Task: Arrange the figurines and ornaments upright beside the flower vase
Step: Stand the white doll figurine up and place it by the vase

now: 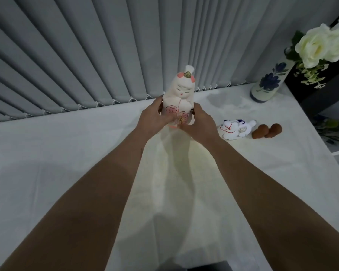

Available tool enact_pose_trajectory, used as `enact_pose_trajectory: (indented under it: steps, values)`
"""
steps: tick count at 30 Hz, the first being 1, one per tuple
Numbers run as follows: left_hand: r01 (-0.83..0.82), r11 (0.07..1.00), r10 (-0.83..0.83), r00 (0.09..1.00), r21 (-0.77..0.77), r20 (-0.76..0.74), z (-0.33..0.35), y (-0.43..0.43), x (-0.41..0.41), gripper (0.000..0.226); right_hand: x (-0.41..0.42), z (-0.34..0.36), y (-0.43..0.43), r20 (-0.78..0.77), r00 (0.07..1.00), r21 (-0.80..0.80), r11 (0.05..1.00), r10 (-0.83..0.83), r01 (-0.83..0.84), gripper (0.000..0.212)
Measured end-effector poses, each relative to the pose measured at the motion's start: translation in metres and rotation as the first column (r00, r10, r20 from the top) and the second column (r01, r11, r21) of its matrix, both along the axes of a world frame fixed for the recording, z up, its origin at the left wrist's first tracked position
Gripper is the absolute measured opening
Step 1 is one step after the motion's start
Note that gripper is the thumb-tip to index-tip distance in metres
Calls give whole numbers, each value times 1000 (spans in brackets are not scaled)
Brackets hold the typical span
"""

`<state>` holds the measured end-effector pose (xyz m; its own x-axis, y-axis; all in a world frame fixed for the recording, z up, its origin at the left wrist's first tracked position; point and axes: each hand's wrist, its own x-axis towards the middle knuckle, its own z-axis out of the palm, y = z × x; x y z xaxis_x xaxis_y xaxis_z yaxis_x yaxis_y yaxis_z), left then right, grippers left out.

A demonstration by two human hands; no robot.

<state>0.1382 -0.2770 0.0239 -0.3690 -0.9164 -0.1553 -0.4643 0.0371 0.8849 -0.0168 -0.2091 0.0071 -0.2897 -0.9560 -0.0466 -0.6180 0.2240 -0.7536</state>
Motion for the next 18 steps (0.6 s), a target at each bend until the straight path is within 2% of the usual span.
enact_pose_trajectory:
  steps: [6, 8, 11, 18]
  values:
    - [-2, 1000, 1, 999, -28, -43, 14, -21, -61, 66, -58, 24, -20, -16, 1000, -20, 1000, 0, 0, 56]
    - [7, 999, -9, 999, -37, -48, 15, -27, -88, 67, -84, 28, -23, -18, 1000, -10, 1000, -15, 15, 61]
    - [34, 999, -36, 998, -42, -43, 12, -32, -131, 65, -123, 27, -26, -33, 998, 23, 999, -47, 48, 67]
    - [74, 997, -74, 997, -13, -28, -5, -47, -198, 66, -187, 11, -39, -107, 993, 49, 997, -58, 64, 65]
